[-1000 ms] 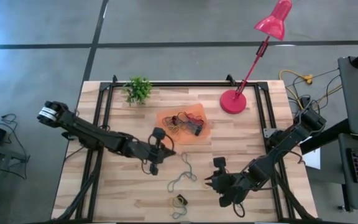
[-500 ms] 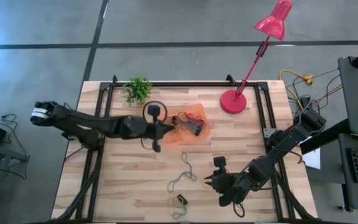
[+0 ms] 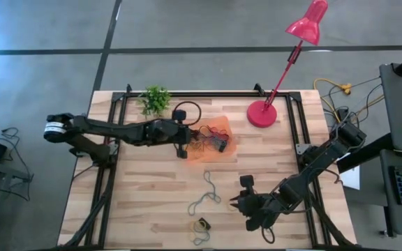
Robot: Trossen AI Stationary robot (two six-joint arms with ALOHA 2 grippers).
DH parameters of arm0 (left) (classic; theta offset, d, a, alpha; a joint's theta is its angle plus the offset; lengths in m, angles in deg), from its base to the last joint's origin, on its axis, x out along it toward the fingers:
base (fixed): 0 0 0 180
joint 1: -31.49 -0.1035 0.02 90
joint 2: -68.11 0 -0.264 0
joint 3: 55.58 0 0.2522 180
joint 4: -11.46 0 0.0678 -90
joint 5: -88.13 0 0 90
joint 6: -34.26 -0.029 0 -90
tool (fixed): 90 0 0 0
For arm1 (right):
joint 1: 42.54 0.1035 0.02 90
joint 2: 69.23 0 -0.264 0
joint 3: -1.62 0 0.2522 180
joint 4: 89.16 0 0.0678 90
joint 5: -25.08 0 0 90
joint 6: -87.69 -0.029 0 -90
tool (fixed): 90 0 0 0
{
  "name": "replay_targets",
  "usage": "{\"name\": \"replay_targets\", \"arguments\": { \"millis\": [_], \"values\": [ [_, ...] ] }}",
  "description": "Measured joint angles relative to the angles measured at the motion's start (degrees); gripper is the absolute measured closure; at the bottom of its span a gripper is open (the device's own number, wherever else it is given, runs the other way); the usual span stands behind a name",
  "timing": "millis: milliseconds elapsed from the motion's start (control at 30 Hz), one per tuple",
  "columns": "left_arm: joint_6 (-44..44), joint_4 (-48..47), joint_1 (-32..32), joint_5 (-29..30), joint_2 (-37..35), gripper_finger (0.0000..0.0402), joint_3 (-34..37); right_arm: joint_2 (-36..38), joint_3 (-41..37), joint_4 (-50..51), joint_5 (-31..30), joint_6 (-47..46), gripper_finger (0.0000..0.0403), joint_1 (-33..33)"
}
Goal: Pick and place rubber bands into bin
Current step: Put the red rubber band into the orange bin, then put the blue rubber band into the orange bin
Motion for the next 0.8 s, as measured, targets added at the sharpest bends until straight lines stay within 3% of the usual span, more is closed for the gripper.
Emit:
{"name": "replay_targets", "arguments": {
  "millis": [200,533,600,800],
  "values": [
    [1.33,-0.80,-0.84,-0.22,3.28,0.0394,0.02,0.00,-0.52,0.13,0.00,-0.09,0.0346,0.02],
    [0.02,-0.69,-0.73,-0.87,4.81,0.0295,-0.04,-0.04,-1.26,-0.02,0.00,-0.10,0.0346,0.00],
    [-0.50,-1.84,-0.22,-3.50,3.98,0.0286,-0.04,-0.04,-1.36,-0.02,0.00,-0.10,0.0346,0.00],
    [-1.62,-7.18,2.17,-19.09,3.28,0.0292,-0.09,-0.04,-1.94,-0.10,0.00,-0.15,0.0346,0.00]
  ]
}}
